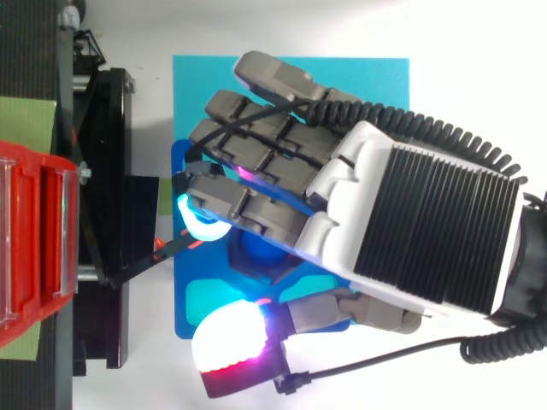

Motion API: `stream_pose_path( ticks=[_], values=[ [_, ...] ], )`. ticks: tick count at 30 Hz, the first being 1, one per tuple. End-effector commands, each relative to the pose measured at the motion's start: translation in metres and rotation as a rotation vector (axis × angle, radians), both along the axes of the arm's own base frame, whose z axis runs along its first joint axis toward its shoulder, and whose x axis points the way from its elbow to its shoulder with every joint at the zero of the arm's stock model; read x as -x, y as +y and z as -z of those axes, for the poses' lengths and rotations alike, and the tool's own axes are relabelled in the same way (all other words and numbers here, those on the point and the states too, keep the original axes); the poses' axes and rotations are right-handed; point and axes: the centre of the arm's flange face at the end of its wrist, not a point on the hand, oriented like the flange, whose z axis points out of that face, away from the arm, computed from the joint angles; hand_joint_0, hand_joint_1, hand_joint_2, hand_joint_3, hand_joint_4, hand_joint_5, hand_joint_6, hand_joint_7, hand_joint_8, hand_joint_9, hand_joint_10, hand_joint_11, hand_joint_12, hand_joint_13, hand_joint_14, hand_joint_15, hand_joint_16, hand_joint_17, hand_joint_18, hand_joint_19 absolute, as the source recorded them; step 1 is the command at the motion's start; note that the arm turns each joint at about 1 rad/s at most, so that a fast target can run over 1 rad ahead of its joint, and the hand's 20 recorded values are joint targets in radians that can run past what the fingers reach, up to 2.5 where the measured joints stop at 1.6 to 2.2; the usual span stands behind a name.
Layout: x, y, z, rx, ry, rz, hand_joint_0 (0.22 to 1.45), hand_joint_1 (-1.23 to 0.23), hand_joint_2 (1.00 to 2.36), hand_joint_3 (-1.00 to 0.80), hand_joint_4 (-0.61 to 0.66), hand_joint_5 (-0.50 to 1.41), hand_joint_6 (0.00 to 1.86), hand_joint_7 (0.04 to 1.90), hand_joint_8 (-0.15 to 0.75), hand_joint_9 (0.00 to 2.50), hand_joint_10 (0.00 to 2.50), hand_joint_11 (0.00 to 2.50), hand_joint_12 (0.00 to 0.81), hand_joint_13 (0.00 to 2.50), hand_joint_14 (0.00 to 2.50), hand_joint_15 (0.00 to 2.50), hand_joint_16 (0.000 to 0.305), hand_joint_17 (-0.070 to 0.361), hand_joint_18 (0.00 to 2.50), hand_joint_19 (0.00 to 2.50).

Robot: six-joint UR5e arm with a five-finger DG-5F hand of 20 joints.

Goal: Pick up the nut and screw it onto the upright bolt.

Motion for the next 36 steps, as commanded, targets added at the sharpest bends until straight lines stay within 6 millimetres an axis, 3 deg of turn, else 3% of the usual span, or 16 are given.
stream_pose_path(
  ticks=[1,7,20,23,27,31,36],
  values=[
    [0.0,-0.006,0.001,0.003,0.009,0.001,0.51,-0.13,1.0,-0.5,0.2,-0.06,0.5,1.38,0.261,0.61,0.0,0.0,0.264,0.51,0.0,0.0,0.024,0.055,0.17,0.0],
    [0.003,-0.02,0.005,0.016,0.05,0.003,0.51,-0.14,1.0,-0.5,0.19,-0.05,0.5,1.48,0.263,0.63,0.0,0.0,0.262,0.52,0.0,0.0,0.024,0.053,0.18,0.0],
    [0.004,-0.049,0.005,0.021,0.064,-0.013,0.51,-0.14,1.0,-0.5,0.21,-0.04,0.57,1.44,0.269,0.66,0.0,0.0,0.257,0.55,0.0,0.0,0.023,0.051,0.2,0.0],
    [0.003,-0.052,0.005,0.021,0.061,-0.011,0.51,-0.13,1.0,-0.5,0.2,-0.04,0.51,1.5,0.268,0.67,0.0,0.0,0.257,0.55,0.0,0.0,0.023,0.051,0.21,0.0],
    [0.002,-0.05,0.005,0.02,0.058,-0.025,0.51,-0.12,1.0,-0.5,0.25,-0.08,0.5,1.19,0.265,0.66,0.0,0.0,0.259,0.55,0.0,0.0,0.023,0.052,0.2,0.0],
    [-0.005,-0.048,-0.013,0.015,0.018,-0.048,0.51,-0.11,1.0,-0.5,0.27,-0.1,0.5,0.94,0.253,0.64,0.0,0.0,0.264,0.54,0.0,0.0,0.024,0.054,0.19,0.0],
    [-0.01,-0.043,-0.024,0.05,-0.003,-0.053,0.5,-0.1,1.0,-0.5,0.23,-0.12,0.5,0.77,0.234,0.6,0.0,0.0,0.263,0.5,0.0,0.0,0.026,0.058,0.18,0.0]
  ],
)
